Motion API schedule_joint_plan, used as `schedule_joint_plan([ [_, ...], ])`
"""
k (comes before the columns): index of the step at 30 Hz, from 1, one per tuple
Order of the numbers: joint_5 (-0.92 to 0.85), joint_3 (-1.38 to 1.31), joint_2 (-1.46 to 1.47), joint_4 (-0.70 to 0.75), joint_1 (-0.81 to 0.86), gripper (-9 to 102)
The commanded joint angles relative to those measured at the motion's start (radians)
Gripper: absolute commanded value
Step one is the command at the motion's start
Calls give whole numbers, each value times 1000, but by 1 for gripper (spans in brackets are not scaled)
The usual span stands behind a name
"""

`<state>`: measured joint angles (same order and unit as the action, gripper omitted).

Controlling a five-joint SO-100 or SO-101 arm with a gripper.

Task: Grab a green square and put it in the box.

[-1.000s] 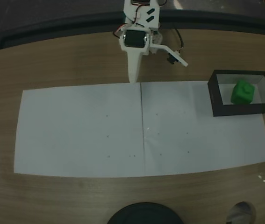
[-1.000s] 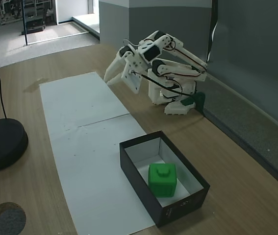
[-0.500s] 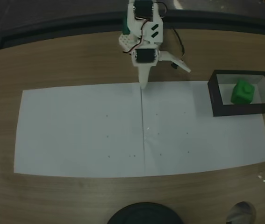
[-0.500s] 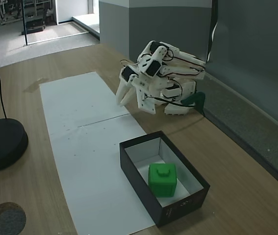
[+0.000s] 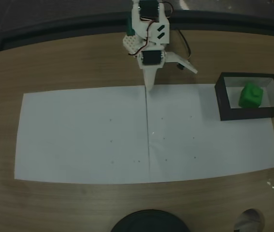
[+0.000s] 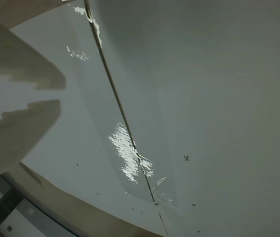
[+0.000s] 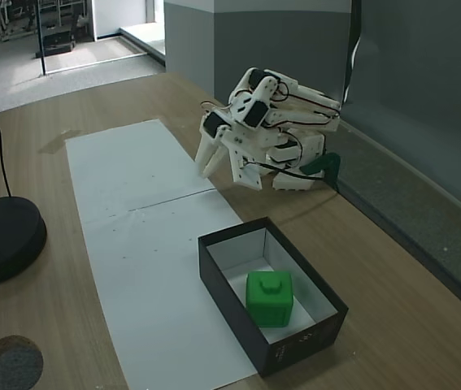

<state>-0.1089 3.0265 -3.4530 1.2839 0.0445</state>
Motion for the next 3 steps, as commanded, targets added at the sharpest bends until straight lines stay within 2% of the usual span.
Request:
schedule_joint_plan([
  [1,-6,-26,-21,6,0,0],
  [3,-6,-26,-21,6,0,0],
])
